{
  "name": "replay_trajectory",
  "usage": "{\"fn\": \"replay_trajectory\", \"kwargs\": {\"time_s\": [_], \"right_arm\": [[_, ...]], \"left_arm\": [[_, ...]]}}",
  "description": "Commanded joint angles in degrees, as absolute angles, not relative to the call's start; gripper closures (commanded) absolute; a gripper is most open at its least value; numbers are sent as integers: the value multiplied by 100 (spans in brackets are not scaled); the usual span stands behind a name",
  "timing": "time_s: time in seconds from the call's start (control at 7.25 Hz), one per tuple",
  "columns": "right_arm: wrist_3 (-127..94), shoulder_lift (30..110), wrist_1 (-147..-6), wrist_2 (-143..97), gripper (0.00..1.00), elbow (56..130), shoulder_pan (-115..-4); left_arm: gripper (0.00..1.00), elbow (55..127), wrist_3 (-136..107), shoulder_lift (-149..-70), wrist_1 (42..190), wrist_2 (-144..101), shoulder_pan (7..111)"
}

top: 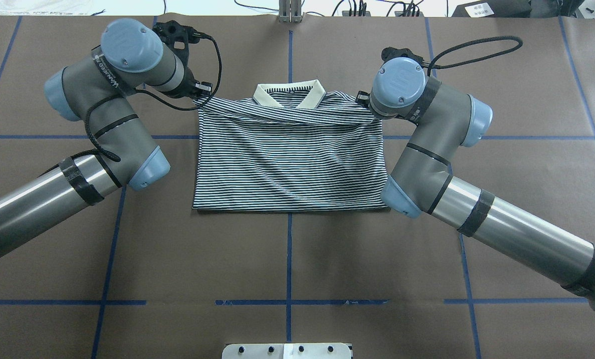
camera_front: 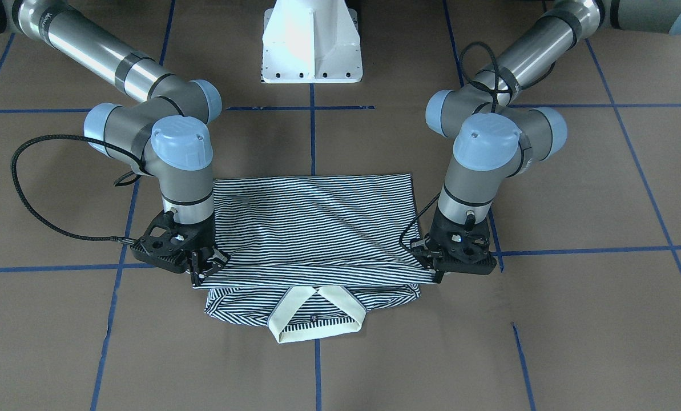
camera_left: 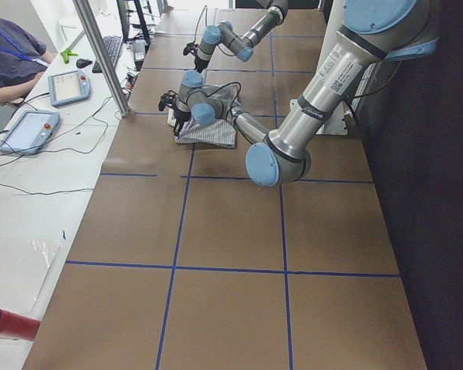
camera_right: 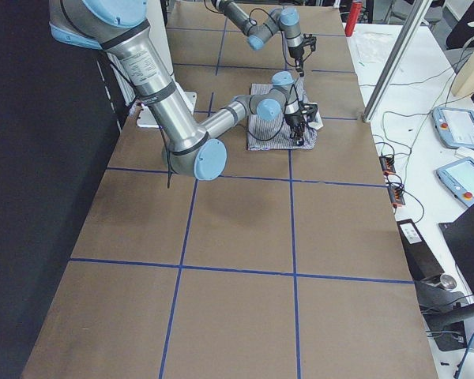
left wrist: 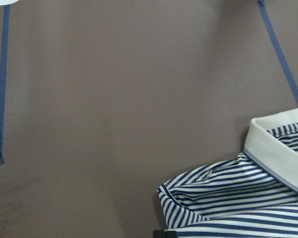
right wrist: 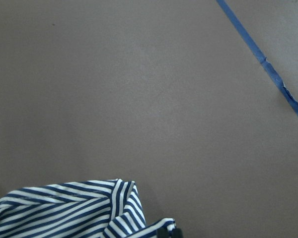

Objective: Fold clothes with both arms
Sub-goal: 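Lay the hem down near the collar and open both grippers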

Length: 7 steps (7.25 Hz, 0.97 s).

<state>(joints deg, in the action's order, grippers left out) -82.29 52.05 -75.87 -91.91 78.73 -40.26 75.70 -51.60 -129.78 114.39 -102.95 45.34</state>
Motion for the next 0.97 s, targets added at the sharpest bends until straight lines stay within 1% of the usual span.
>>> {"fn": "replay_trajectory", "kwargs": {"time_s": [0.0, 0.14, 0.28, 0.41, 0.55, 0.83], "right_arm": [[-8131, 5221, -7541, -9193, 100, 7717, -4008], [-8034, 5221, -7532, -9202, 100, 7717, -4017], [-7807, 5229, -7532, -9150, 1, 7717, -4008], [-7674, 5221, -7532, -9184, 0, 7752, -4025], [-7203, 5195, -7532, -9437, 0, 7943, -4208], [-6489, 5386, -7532, -10343, 0, 8295, -4578]], "left_arm": [[100, 7392, -5186, -13017, 11593, -10248, 4404], [100, 7392, -5177, -13008, 11593, -10248, 4360], [64, 7418, -5125, -12956, 11593, -10248, 4359], [1, 7496, -5020, -12938, 11584, -10257, 4368], [0, 8028, -4697, -12720, 11532, -10318, 4386], [0, 9004, -4421, -11991, 11558, -10860, 4377]]}}
